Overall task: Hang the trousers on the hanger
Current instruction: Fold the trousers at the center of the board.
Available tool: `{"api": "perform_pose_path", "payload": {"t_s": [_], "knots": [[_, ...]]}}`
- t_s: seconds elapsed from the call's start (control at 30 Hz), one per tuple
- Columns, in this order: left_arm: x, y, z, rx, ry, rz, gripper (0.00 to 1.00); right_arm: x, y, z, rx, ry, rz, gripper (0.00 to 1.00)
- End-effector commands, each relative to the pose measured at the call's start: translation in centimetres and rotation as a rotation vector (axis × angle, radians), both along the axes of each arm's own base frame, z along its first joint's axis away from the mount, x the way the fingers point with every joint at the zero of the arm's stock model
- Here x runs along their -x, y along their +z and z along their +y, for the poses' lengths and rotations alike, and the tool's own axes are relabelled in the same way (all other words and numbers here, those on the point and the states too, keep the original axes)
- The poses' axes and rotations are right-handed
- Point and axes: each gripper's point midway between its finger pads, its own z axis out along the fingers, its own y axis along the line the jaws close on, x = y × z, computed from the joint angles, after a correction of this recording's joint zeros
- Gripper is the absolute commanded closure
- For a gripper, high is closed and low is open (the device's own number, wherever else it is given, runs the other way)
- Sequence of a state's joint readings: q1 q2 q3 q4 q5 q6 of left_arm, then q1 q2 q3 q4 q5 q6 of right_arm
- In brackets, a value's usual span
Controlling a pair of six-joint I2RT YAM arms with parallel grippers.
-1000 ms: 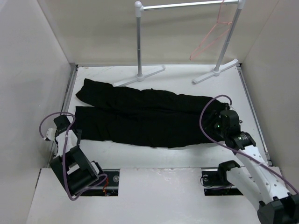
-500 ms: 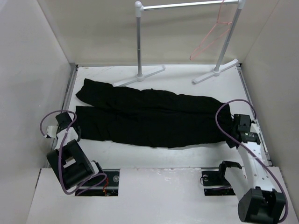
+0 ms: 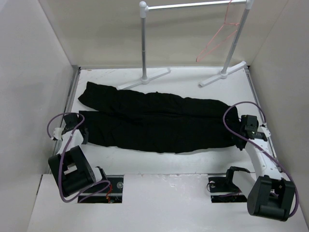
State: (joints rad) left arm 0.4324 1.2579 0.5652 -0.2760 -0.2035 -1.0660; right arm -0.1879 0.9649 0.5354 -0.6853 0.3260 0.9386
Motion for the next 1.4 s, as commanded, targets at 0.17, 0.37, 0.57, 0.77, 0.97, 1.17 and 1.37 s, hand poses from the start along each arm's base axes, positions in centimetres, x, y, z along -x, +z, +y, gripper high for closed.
{"api": "perform_pose_path", "payload": {"t_s": [0.17, 0.37, 0.57, 0.77, 0.97, 1.17, 1.37], "knots": [[1.0, 6.1, 1.8, -0.100, 0.066, -0.040, 1.00, -2.4, 4.6, -0.7, 0.024, 0.044, -0.183, 0.98], [3.3, 10.4, 2.5, -0.203, 0.035, -0.021, 1.00, -3.1, 7.2, 1.7, 0.013, 0.148, -0.260, 0.99], [3.3, 17.1, 4.5, -0.304, 0.042, -0.050, 1.00, -4.2, 11.0, 2.5, 0.084, 0.237, -0.311, 1.00], [-2.6, 21.0, 4.5, -0.393, -0.039, -0.065, 1.00, -6.8, 12.8, 1.4, 0.095, 0.203, -0.383, 1.00], [-11.5, 21.7, 4.3, -0.438, -0.111, -0.084, 1.00, -11.4, 14.4, 0.4, 0.052, 0.181, -0.401, 1.00], [-21.1, 22.4, 3.3, -0.466, -0.193, -0.124, 1.00, -17.6, 15.1, -0.5, 0.020, 0.189, -0.370, 1.00], [-29.9, 20.2, 3.0, -0.483, -0.249, -0.127, 1.00, -25.0, 12.2, -1.3, -0.027, 0.207, -0.305, 0.99]]}}
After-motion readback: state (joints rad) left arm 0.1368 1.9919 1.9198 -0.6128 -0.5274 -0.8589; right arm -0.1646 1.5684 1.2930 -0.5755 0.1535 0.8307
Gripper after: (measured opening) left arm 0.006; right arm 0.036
